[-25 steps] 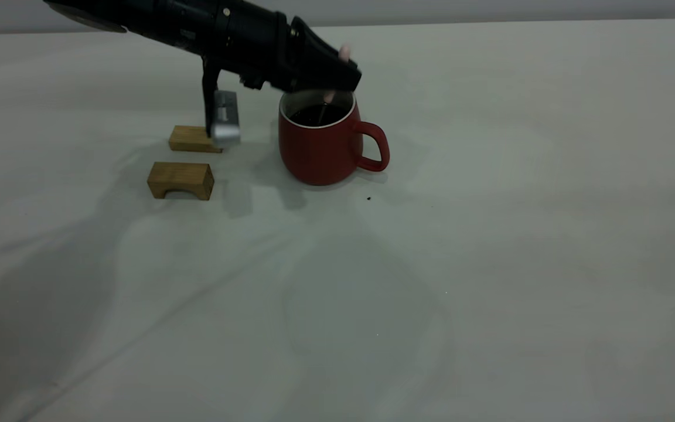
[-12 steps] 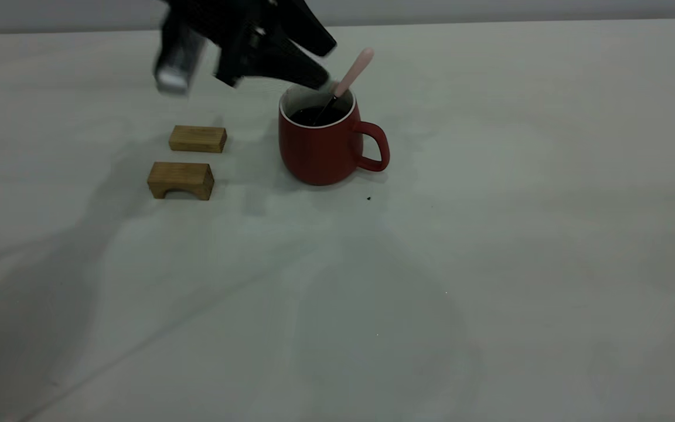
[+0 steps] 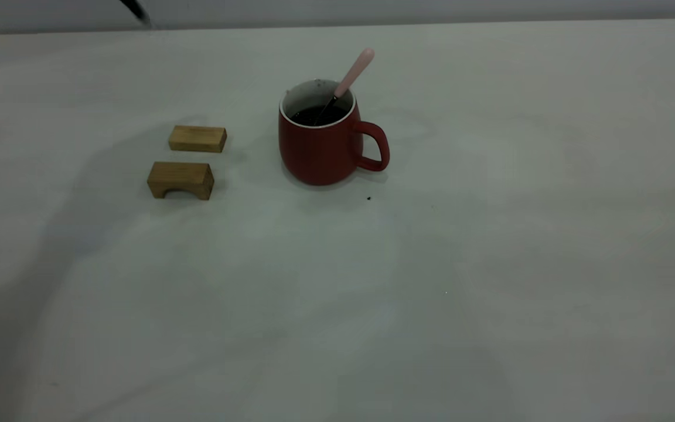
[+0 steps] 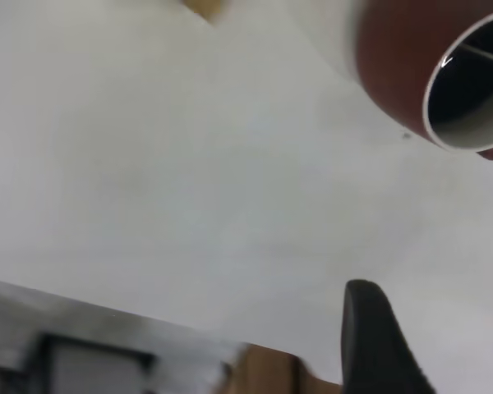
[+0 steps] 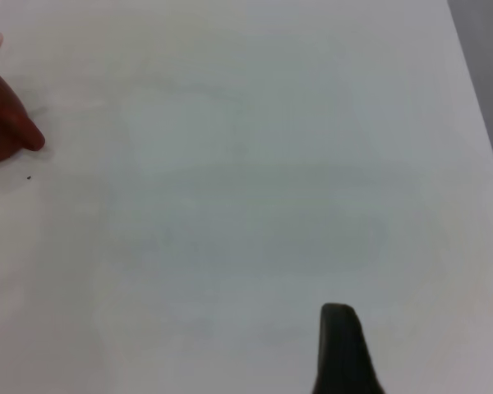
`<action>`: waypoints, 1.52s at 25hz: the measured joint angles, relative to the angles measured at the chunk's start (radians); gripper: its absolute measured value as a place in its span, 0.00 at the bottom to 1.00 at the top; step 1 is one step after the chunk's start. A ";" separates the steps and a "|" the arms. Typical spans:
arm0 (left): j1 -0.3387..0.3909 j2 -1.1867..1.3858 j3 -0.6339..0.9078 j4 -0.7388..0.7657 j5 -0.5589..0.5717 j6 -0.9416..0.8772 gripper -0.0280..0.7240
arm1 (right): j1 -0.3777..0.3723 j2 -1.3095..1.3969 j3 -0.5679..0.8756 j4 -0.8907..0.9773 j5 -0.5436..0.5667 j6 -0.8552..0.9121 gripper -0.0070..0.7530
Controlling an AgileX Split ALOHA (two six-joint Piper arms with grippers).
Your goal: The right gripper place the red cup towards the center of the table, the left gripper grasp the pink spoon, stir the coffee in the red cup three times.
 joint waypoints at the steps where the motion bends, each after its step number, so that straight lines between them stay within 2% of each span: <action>1: 0.000 -0.036 0.000 0.033 0.017 0.003 0.60 | 0.000 0.000 0.000 0.000 0.000 0.000 0.71; 5: 0.000 -0.220 0.002 0.206 0.054 0.135 0.59 | 0.000 0.000 0.000 0.000 0.000 0.000 0.71; 8: -0.021 -0.377 0.029 0.365 0.057 0.364 0.59 | 0.000 0.000 0.000 0.000 0.000 0.000 0.71; 12: -0.056 -0.578 0.137 0.411 0.015 0.661 0.59 | 0.000 0.000 0.000 0.000 0.000 0.000 0.71; 14: -0.060 -0.694 0.233 0.400 -0.006 0.728 0.59 | 0.000 0.000 0.000 0.000 0.000 0.000 0.71; 26: -0.046 -1.376 0.920 0.353 -0.018 0.711 0.58 | 0.000 0.000 0.000 0.000 0.000 0.000 0.71; 29: 0.014 -1.544 1.025 0.339 -0.017 0.706 0.58 | 0.000 0.000 0.000 0.000 0.000 0.000 0.71; 34: 0.147 -1.770 1.110 0.317 0.006 0.705 0.58 | 0.000 0.000 0.000 0.000 0.000 0.000 0.71; 38: 0.182 -1.900 1.112 0.318 0.026 0.704 0.58 | 0.000 0.000 0.000 0.000 0.000 0.000 0.71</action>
